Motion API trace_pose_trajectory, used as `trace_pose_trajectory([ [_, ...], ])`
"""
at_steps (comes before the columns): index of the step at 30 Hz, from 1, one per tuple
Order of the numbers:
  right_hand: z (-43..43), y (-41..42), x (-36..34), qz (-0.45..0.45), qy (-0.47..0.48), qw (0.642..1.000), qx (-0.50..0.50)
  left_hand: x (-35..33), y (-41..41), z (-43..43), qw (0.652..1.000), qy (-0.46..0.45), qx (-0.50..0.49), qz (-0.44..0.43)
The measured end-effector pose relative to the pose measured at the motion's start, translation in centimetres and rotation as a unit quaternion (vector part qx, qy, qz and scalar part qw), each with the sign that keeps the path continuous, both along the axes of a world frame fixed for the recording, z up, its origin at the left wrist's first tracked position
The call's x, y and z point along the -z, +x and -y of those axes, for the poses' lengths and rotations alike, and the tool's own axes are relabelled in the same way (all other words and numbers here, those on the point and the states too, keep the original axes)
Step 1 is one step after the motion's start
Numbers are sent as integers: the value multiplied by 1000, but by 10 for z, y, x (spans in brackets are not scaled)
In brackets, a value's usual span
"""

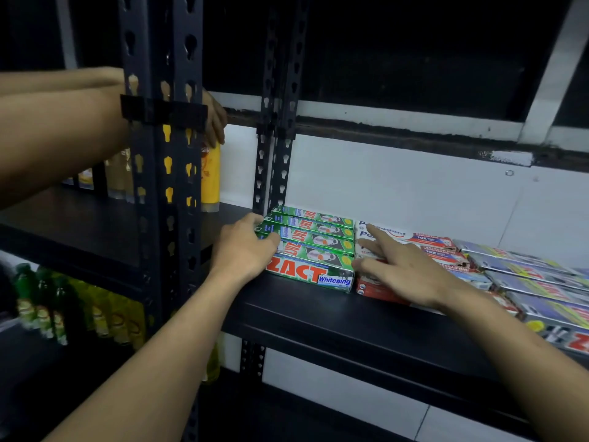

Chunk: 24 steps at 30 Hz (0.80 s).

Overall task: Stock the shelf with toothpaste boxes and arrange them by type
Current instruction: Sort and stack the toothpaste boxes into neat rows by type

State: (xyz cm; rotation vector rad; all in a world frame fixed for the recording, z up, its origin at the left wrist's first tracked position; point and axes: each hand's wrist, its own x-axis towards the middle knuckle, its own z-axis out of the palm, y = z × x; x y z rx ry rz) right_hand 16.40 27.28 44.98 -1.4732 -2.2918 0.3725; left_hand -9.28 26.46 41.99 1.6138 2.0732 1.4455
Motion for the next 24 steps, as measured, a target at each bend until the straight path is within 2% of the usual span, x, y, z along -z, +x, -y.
trace_pose_trajectory([
  [14, -1, 7, 5, 51, 27, 998, -4, 0, 0, 0, 1000, 2, 3, -4],
  [20, -7, 7, -1, 4, 25, 1000, -14, 1, 1, -1, 1000, 2, 1, -6],
  [24, -20, 8, -13, 13, 30, 999, -2, 1, 2, -1, 1000, 5, 2, -3],
])
